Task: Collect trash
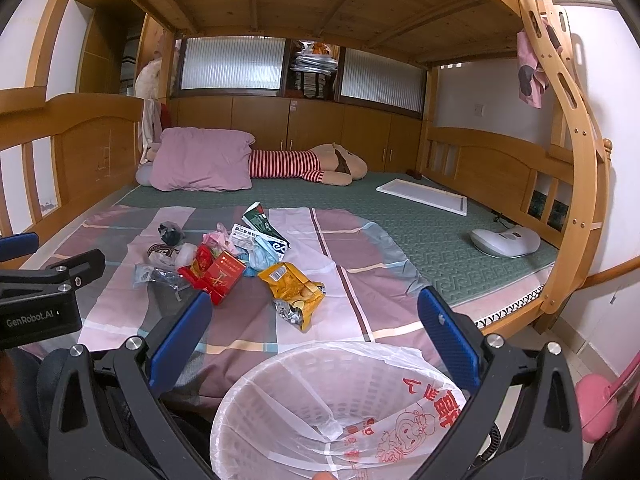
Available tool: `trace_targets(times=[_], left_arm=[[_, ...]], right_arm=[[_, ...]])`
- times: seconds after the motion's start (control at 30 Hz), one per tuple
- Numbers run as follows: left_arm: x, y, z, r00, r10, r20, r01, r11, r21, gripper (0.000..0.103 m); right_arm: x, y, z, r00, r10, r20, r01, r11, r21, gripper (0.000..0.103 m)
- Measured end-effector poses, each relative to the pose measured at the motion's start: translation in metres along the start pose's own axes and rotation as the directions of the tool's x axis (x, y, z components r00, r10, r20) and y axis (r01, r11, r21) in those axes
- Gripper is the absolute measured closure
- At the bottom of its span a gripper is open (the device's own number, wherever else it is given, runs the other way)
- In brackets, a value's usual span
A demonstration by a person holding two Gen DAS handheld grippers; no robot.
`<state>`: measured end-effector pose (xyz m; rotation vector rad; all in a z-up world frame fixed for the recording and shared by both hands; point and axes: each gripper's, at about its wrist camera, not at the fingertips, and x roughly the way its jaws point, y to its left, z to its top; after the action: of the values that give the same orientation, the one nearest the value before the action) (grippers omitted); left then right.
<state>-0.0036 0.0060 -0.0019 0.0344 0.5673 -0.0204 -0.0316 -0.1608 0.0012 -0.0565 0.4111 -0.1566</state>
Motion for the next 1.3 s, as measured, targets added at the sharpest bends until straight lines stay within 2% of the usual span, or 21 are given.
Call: trace_targets(times=[1.3], left_arm=[[-0.0001,0.0025,-0.0020,1.000,-0.001,-0.005,0.001,1.000,0.000,0.003]], right_arm=[[0.0015,-0.0042,-0.0077,1.000,-0.006,-0.013,0.006,1.000,0.001,0.003]])
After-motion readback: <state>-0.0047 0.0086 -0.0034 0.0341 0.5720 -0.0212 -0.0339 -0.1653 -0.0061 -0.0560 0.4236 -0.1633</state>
